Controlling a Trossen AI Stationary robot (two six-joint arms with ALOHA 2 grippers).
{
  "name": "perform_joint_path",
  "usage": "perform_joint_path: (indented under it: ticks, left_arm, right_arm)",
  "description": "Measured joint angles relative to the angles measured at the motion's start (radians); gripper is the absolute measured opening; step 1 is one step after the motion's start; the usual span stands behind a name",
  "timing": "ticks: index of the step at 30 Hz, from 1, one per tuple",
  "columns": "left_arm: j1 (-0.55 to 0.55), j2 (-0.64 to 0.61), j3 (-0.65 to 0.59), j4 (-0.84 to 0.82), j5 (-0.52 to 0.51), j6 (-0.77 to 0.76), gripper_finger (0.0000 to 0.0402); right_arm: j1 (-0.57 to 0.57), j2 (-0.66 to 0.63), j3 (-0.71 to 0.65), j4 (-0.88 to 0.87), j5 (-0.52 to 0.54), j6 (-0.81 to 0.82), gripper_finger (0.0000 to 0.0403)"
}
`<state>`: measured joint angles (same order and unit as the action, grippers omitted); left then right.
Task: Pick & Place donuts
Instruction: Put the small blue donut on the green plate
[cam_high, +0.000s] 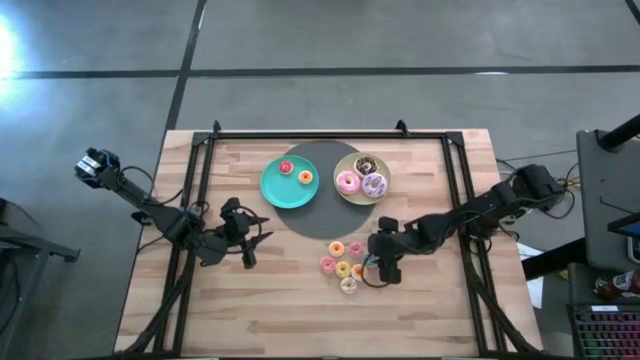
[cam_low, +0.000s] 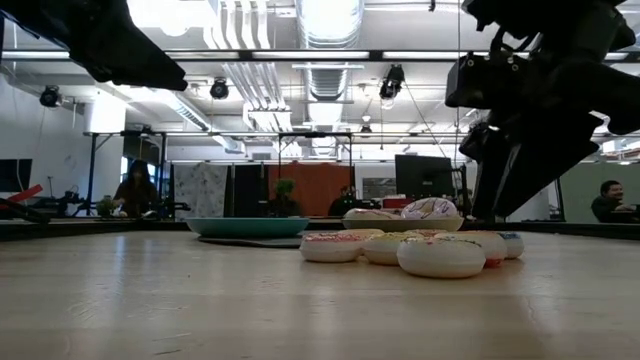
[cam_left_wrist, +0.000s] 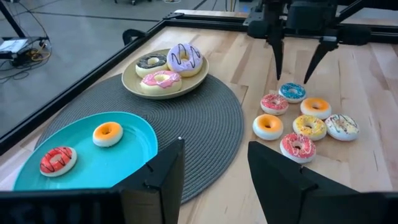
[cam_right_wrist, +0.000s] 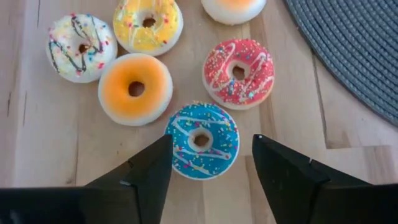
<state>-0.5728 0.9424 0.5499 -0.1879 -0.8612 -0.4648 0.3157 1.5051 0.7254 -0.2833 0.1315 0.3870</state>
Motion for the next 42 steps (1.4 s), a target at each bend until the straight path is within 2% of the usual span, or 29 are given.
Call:
perform_joint_path:
  ticks: [15, 30, 42]
  left_arm:
    - [0.000, 0.000, -0.002, -0.002, 0.004, -0.001, 0.0151]
    - [0.000, 0.000, -0.014, -0.002, 0.004, -0.009, 0.0151]
    - [0.002, 0.000, -0.034, 0.003, 0.006, -0.030, 0.0151]
  right_arm:
    - [0.003, 0.098, 0.001, 0.044, -0.017, 0.009, 0.0288]
    - [0.003, 0.021, 0.000, 0.017, 0.002, -0.004, 0.0279]
    - [0.007, 0.081, 0.000, 0.053, -0.009, -0.001, 0.0319]
